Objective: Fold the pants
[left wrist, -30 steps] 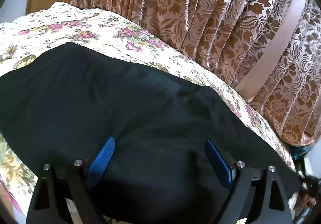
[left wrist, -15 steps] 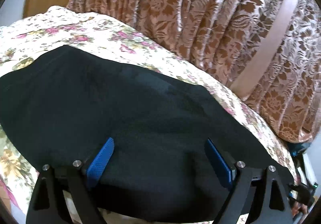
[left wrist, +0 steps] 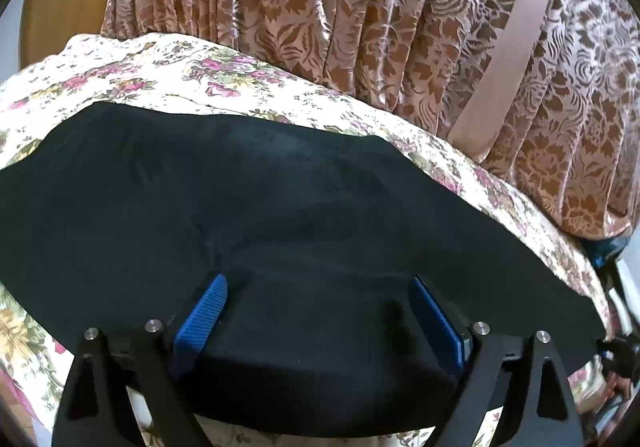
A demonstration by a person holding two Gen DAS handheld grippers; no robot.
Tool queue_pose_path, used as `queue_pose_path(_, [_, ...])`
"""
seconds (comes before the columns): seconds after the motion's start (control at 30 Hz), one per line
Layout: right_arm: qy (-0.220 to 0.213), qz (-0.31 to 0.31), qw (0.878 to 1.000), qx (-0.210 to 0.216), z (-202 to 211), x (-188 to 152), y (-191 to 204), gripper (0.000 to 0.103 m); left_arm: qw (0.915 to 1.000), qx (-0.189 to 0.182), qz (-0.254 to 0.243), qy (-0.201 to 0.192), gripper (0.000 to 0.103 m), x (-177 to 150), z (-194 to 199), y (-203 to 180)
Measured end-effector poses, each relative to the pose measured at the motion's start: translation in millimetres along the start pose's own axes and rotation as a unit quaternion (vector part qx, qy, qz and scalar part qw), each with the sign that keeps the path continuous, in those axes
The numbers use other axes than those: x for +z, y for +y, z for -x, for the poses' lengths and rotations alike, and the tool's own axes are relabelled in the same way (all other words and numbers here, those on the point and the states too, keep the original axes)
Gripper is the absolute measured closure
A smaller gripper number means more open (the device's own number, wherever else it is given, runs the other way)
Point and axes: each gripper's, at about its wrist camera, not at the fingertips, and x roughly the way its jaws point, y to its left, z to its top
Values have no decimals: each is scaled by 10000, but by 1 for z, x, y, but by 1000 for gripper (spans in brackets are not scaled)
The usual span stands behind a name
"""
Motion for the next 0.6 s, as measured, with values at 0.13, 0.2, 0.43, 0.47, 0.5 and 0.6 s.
queue_pose_path(0.13, [-167, 331, 9987, -347, 8, 0, 13, 79, 10000, -55, 47, -8, 11, 0, 3, 2])
queue_pose_path(0.2, [-541, 320, 9943, -864, 22, 2, 15, 76, 9997, -125, 193, -53, 11, 3, 6, 4])
queue_pose_path(0.43, [-1461, 1080, 9823, -450, 67, -8, 65, 67, 9981, -470, 374, -150, 11, 26, 5, -3])
queue_pose_path(0.47, [-1165, 1484, 9820, -75, 59, -14, 86, 67, 9980, -483, 382, -166, 11, 31, 3, -5])
queue_pose_path(0.5, [-737, 1856, 9794, 311, 48, -25, 108, 67, 9978, -505, 395, -170, 11, 36, 0, -7])
queue_pose_path(0.6, [323, 2466, 9610, 1205, 15, -65, 162, 67, 9985, -435, 320, -58, 11, 52, -14, -14])
